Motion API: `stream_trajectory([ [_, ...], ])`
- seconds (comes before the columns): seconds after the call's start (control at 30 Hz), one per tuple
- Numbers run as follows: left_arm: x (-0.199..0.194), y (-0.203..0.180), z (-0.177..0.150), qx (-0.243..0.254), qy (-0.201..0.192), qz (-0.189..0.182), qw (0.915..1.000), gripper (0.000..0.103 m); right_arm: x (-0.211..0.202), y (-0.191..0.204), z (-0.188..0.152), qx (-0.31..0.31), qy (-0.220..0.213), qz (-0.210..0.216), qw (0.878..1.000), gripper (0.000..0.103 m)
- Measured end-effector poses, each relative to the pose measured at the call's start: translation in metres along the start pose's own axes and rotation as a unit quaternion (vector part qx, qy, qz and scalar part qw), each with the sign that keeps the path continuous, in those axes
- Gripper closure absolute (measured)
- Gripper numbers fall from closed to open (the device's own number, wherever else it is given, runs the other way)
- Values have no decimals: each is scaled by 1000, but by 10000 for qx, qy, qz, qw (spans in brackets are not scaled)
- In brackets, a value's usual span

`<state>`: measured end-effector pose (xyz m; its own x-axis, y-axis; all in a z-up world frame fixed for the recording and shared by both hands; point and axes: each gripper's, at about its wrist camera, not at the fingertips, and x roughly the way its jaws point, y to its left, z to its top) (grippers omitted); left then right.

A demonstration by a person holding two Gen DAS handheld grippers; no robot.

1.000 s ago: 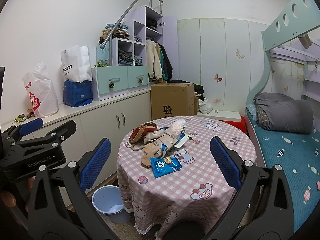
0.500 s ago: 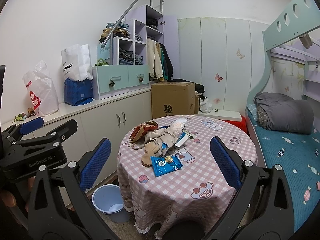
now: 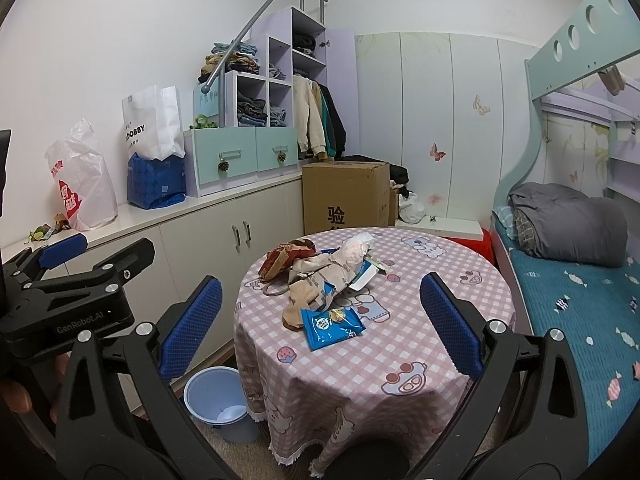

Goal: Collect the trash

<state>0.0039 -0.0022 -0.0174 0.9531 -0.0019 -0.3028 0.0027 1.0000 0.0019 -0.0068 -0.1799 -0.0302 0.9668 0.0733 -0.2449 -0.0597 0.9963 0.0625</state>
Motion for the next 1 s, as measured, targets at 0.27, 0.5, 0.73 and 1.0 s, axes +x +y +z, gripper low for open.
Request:
stream_trajectory([
  [0.27,3,-2,-4,16,48,-4,10000,4,7,6,-19,-8,20,7,10000,6],
  [0.5,8,-1,-5,34,168,-18,9999,4,6,2,-19,45,114,48,9999,6],
  [0.73,19,-2,-6,69,354,40,9993,4,12,-4,-16,108,257,3,9996,6],
  [1.0,45,-4,-15,186,695,16,9974,4,31,-13,-20,246,484,14,9985,6],
])
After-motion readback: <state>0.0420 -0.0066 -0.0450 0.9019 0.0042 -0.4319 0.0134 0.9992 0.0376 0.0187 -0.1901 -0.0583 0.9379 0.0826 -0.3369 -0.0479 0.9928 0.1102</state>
